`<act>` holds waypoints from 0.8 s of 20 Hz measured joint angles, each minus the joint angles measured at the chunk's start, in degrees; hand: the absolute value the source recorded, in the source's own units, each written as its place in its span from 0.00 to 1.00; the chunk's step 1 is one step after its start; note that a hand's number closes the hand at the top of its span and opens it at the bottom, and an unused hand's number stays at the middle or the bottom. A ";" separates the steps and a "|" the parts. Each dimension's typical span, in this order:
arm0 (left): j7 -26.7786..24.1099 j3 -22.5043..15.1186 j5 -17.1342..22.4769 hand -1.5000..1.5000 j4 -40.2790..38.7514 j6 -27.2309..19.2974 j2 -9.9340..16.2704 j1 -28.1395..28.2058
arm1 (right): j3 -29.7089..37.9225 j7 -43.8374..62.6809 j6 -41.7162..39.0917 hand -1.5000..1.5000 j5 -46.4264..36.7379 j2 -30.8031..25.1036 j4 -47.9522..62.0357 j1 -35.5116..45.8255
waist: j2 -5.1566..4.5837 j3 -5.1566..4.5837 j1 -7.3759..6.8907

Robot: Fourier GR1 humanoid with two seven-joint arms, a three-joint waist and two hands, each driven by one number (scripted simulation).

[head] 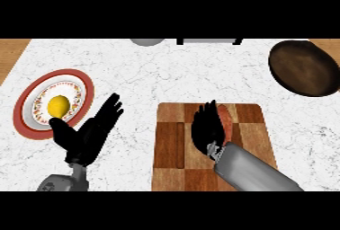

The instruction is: Pick the sweet potato from the cutting board and place it in the pan

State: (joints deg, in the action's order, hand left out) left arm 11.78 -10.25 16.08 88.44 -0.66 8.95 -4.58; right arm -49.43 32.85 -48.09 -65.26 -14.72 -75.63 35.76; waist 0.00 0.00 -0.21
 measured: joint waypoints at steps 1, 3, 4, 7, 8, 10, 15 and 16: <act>0.10 0.03 -0.46 0.50 -0.03 -0.08 -0.28 -0.12 | 0.56 -0.64 -0.04 0.00 -0.83 0.07 0.12 -0.15 | 0.00 0.00 0.01; 1.45 0.17 -0.53 0.50 1.89 -0.05 -0.19 0.57 | 1.20 -1.95 0.50 0.00 -2.34 -0.16 0.62 -0.36 | 0.01 0.00 -0.04; 1.64 0.63 -0.46 0.50 1.12 0.23 -0.30 -0.32 | 1.53 -3.02 1.07 0.00 -3.13 -0.20 1.72 0.10 | 0.00 0.00 -0.03; 1.13 0.59 -1.02 0.50 1.06 0.70 -0.96 0.82 | 2.34 -5.89 2.69 1.00 -5.33 -1.57 2.31 -0.62 | 0.00 0.00 -0.03; 1.09 1.06 -1.00 0.50 0.41 1.03 -0.96 0.35 | 2.65 -6.74 3.23 1.00 -5.97 -1.35 2.51 -0.70 | 0.00 0.00 0.00; 0.65 1.09 -1.45 0.50 0.17 1.25 -1.24 0.59 | 2.52 -9.40 5.74 1.00 -7.35 -1.21 4.72 0.21 | 0.05 -0.04 -0.13; 0.33 1.27 -2.19 0.50 0.32 1.74 -1.51 0.79 | 0.64 -15.12 12.00 1.00 -11.76 -3.04 6.45 0.97 | 0.09 -0.05 -0.21; 1.35 1.57 -1.96 0.50 0.94 1.63 -1.48 0.51 | 0.68 -16.28 13.15 1.00 -12.58 -3.08 7.28 1.31 | 0.09 -0.06 -0.23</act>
State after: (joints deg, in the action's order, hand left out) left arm 13.13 -8.68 14.12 89.38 0.97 7.48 -4.07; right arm -48.75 16.58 -34.94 -77.84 -17.80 -68.35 37.07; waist 0.09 -0.06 -0.44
